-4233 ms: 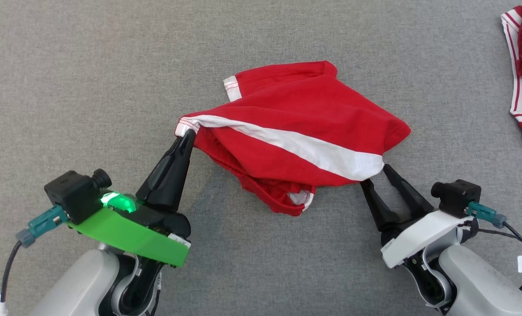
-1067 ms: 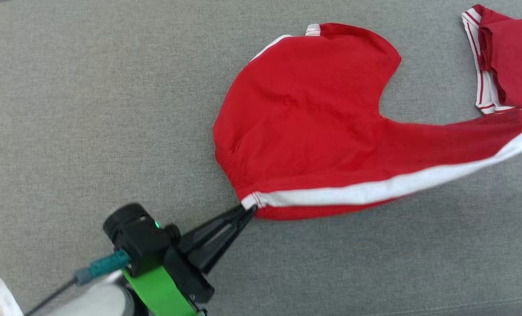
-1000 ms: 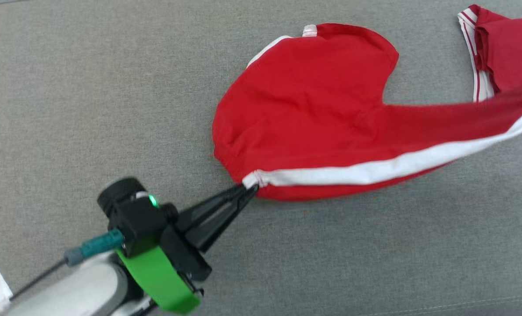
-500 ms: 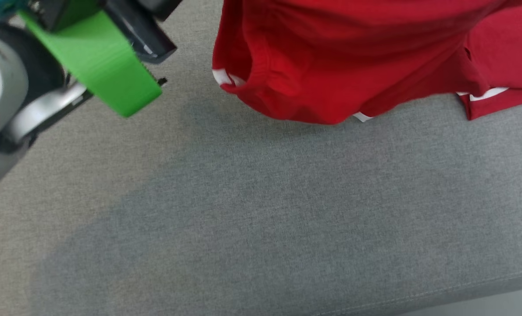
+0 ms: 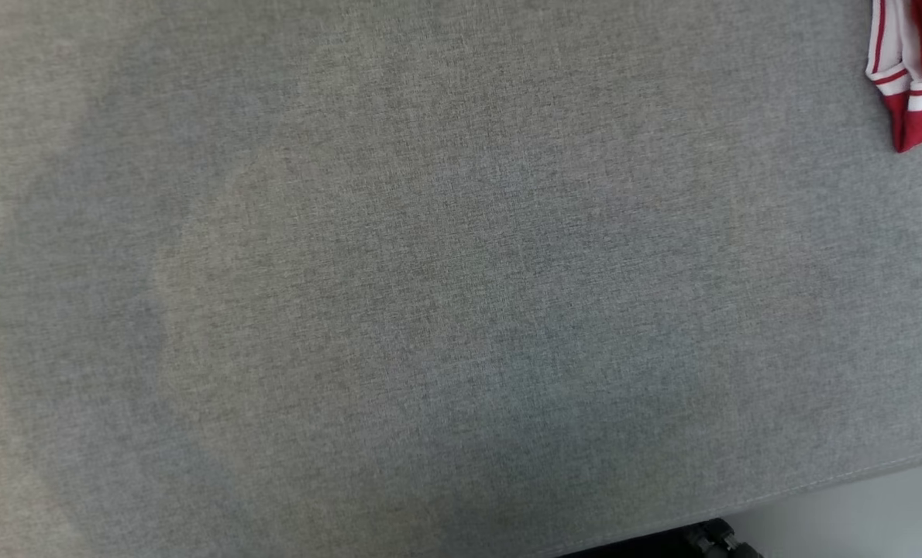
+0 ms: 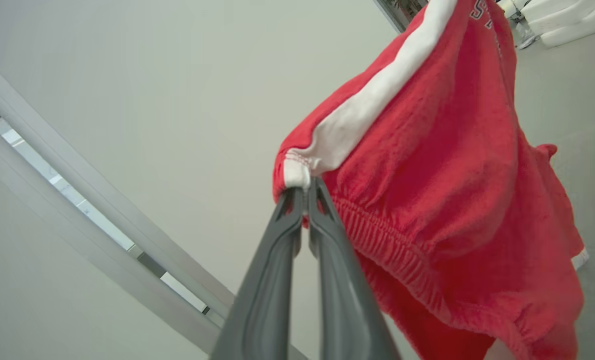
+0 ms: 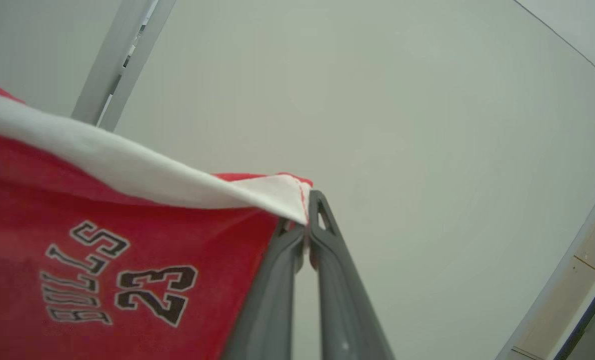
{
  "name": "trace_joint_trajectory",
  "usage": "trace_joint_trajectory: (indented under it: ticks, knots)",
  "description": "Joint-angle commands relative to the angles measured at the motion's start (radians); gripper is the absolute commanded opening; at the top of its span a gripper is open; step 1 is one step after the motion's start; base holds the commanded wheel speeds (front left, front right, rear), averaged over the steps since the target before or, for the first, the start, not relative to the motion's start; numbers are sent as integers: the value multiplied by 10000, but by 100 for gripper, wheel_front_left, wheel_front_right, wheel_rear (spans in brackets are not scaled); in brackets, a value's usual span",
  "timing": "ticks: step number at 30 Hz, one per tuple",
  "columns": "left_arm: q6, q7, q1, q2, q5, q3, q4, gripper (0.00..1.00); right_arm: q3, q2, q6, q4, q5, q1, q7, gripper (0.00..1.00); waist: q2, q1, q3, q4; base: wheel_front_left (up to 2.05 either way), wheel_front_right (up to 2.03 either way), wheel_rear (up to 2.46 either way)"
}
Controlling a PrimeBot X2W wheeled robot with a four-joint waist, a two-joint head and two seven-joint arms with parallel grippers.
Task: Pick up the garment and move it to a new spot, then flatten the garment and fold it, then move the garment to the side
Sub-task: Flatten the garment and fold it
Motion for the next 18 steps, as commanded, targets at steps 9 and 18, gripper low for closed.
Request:
trace_joint_trajectory:
  ticks: [9, 18]
  knots:
    - [254, -475, 813, 129, 1632, 17, -560, 0, 446, -352, -21, -1579, -343, 1388, -76, 0, 0, -1, 1264, 14, 0, 0, 0]
    - [472, -483, 5435, 1432, 1768, -336, -3172, 0, 246, -1620, -21, -2776, 850, 5655, -79, 0, 0, -1, 352, 603, 0, 0, 0]
